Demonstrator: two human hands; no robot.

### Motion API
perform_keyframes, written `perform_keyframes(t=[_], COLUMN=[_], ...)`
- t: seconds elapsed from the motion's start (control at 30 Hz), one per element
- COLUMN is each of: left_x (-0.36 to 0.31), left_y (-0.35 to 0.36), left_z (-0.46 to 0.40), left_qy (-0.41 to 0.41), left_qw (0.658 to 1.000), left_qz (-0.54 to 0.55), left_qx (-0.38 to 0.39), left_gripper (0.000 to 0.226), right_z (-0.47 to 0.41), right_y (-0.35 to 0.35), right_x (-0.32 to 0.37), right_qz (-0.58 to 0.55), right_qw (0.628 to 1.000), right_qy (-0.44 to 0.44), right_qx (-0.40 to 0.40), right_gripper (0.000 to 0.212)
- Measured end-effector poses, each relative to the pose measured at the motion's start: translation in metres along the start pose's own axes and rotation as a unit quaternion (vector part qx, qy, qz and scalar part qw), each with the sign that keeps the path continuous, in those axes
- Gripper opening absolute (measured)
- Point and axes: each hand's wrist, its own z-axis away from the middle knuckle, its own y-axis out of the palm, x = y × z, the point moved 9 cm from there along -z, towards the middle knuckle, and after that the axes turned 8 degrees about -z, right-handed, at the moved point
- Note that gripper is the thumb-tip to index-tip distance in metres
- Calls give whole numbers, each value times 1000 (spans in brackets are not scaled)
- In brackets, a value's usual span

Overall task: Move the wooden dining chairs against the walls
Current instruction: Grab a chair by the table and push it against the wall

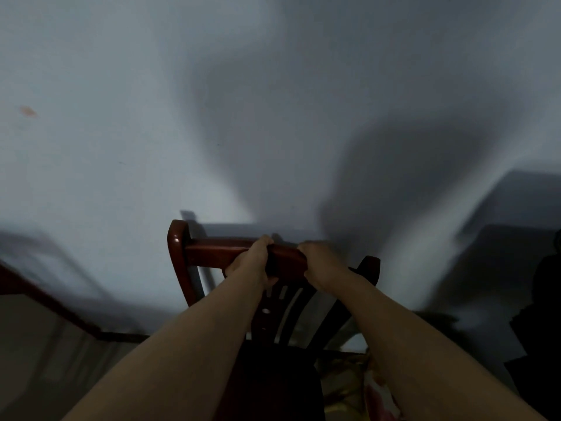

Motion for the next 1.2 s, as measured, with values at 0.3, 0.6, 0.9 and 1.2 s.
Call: perform_keyframes(t=[0.3,0.6,0.9,1.2], left_x=[-1,-8,-11,0], left_y=[-3,-11,-26,-10], left_z=[-10,-17,-16,-16], left_qy=[-8,-7,-9,-22], left_qw=[1000,1000,1000,999], left_qz=[-9,-5,-14,-11], left_qx=[-28,-12,-11,-21], left_gripper=[70,60,57,72], right_z=[-10,-19,-27,-13], right_y=[0,10,20,18], right_x=[-1,9,17,2], right_qz=[30,108,132,92], right_qw=[1000,994,991,995], right_qy=[2,-10,16,23], right_qx=[7,1,1,22], right_gripper=[29,41,54,45])
